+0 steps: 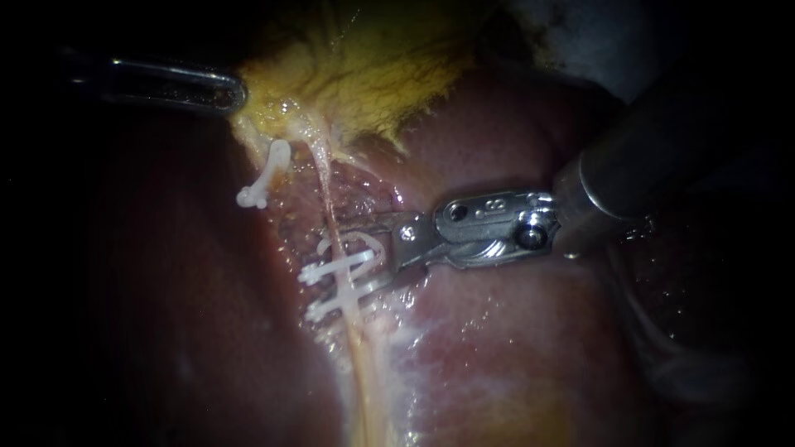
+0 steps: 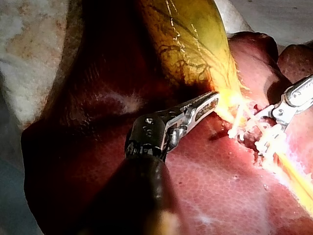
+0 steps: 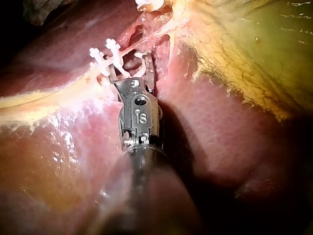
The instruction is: Clipping third clip right tube
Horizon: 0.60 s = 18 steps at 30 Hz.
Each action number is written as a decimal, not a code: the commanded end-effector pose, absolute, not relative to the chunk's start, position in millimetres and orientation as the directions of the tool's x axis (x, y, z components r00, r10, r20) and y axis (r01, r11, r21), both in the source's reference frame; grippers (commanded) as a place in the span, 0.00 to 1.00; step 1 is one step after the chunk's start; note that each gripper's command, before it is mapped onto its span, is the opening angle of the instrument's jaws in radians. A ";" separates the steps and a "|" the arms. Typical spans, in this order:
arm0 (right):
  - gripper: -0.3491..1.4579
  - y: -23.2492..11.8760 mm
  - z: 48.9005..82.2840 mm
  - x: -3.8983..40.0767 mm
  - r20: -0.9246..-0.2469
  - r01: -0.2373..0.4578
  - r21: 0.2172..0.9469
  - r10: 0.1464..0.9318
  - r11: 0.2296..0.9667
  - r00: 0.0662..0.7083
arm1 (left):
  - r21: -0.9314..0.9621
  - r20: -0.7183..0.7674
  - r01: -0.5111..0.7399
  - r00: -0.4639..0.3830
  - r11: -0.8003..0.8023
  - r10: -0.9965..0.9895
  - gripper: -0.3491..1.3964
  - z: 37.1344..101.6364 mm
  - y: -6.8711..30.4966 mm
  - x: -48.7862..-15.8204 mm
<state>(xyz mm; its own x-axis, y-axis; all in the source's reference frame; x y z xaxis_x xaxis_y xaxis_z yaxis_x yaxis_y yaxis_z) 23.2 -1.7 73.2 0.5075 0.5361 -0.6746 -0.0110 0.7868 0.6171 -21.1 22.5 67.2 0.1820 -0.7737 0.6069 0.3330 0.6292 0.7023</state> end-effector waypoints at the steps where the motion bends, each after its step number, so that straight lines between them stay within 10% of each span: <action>1: 0.49 -1.6 73.0 23.1 -0.674 -0.011 0.617 0.536 0.787 0.507 | 0.702 0.607 0.333 0.182 0.629 -0.774 0.00 67.2 22.5 -21.1; 18: 0.49 2.7 67.9 16.9 -0.662 -0.008 0.641 0.558 0.768 0.500 | 0.702 0.607 0.332 0.182 0.629 -0.774 0.00 67.1 22.5 -20.9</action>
